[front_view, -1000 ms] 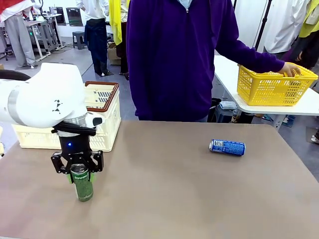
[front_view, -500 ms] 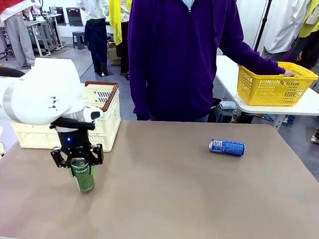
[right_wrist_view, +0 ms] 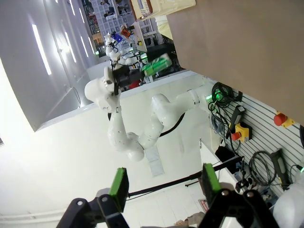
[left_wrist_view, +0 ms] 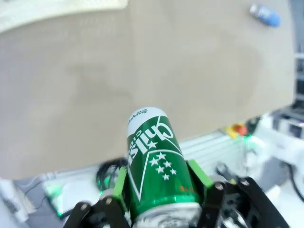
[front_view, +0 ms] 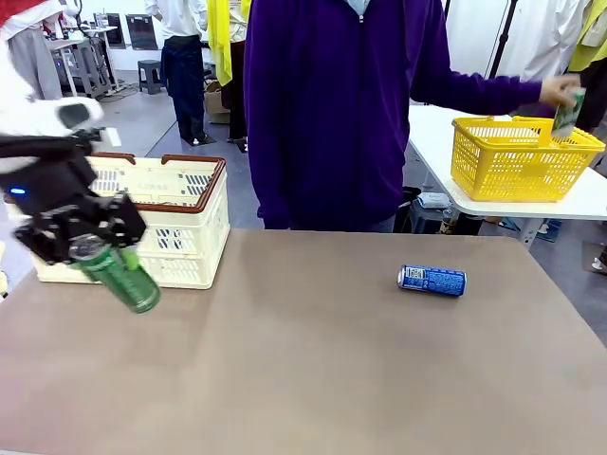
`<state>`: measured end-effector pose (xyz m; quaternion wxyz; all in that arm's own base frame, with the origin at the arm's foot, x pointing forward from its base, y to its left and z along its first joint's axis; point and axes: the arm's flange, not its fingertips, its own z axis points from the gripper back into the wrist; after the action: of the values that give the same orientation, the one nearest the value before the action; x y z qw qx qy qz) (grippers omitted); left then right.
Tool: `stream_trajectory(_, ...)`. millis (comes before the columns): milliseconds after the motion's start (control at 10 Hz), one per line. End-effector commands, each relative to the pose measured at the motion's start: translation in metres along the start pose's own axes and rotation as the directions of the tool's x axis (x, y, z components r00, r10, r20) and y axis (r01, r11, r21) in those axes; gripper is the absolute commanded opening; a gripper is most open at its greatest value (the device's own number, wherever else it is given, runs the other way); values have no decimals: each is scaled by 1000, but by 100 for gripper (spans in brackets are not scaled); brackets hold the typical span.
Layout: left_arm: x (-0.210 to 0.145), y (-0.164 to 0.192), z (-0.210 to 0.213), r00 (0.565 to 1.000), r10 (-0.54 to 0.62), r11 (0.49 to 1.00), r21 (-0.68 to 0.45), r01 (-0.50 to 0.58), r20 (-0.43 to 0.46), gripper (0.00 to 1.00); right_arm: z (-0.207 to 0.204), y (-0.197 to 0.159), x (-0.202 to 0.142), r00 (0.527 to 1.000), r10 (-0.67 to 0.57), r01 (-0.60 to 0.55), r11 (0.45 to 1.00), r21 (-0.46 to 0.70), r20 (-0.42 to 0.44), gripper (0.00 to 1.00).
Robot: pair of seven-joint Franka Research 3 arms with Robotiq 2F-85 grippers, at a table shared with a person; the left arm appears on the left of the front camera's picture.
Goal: Place the drinks into the Shopping basket.
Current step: Pick up one drink and place it into the Shopping basket.
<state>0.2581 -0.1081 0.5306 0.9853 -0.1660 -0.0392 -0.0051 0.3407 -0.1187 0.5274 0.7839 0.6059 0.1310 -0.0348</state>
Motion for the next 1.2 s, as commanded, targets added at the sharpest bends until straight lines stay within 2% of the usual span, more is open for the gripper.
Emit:
stream_trajectory(0,-20,18,11,997,43,999,4,-43,-60,0,4,3,-3,1000,-4,4,1000,-9,-11,82)
stream_trajectory(100,-32,19,16,998,55,997,-46,-55,0,0,4,3,-3,1000,-4,4,1000,-9,-11,82)
stream_trajectory(200,-17,8,12,999,9,1000,-4,-10,-32,0,4,3,-3,1000,-4,4,1000,-9,-11,82)
stream_trajectory(500,-25,13,17,999,33,999,9,-32,-33,0,4,3,-3,1000,-4,4,1000,-9,-11,82)
stream_trajectory(600,12,28,57,993,83,996,16,-82,-79,0,4,3,-3,1000,-4,4,1000,-9,-11,82)
stream_trajectory(700,56,36,95,992,110,994,-15,-111,-54,0,4,3,-3,1000,-4,4,1000,-9,-11,82)
stream_trajectory(800,93,45,129,996,91,995,-44,-91,0,0,4,3,-3,1000,-4,4,1000,-9,-11,82)
stream_trajectory(900,127,52,154,997,14,998,-66,-20,-80,0,4,3,-3,1000,-4,4,1000,-9,-11,82)
stream_trajectory(1000,172,60,170,999,38,998,-49,-39,-24,0,4,3,-3,1000,-4,4,1000,-9,-11,82)
stream_trajectory(1100,215,67,170,998,55,999,1,-55,31,0,4,3,-3,1000,-4,4,1000,-9,-11,82)
